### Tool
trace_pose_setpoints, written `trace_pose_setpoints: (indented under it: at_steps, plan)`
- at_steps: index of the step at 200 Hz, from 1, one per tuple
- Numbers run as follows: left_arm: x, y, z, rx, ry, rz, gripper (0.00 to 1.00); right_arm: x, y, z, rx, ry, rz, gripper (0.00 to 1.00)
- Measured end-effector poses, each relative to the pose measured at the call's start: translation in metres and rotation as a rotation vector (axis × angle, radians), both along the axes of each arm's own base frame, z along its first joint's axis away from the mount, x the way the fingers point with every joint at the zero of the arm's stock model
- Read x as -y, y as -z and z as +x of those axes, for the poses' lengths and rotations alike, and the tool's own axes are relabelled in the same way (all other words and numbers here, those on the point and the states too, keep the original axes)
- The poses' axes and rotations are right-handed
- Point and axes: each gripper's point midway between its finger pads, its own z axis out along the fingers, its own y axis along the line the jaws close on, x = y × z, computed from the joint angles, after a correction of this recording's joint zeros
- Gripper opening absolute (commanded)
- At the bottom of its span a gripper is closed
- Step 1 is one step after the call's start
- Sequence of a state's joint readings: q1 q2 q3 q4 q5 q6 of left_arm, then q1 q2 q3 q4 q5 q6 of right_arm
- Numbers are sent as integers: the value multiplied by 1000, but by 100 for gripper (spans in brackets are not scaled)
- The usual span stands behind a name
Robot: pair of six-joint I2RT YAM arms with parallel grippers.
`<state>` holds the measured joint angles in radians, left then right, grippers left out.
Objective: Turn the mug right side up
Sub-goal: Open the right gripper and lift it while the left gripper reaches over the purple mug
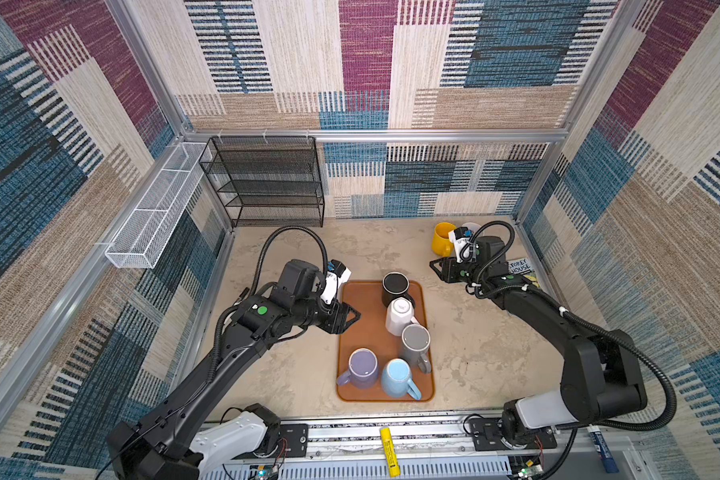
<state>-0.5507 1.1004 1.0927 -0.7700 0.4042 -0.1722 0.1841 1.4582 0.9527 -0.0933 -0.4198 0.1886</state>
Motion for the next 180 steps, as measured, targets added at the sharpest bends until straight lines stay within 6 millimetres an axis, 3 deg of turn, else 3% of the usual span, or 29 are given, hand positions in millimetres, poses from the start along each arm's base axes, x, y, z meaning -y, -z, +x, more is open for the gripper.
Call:
trace_pose_setpoints:
  at_steps: [77,139,180]
  plan:
    - [2,65,-71,-284,58,110,65,-1,-2,1,15,-6,6,43]
    - [-3,97,-92,-375,46,219,67,-1,-3,-1,23,-9,3,44]
    - [-4,116,-95,-392,41,312,68,0,-3,-2,23,-9,1,44]
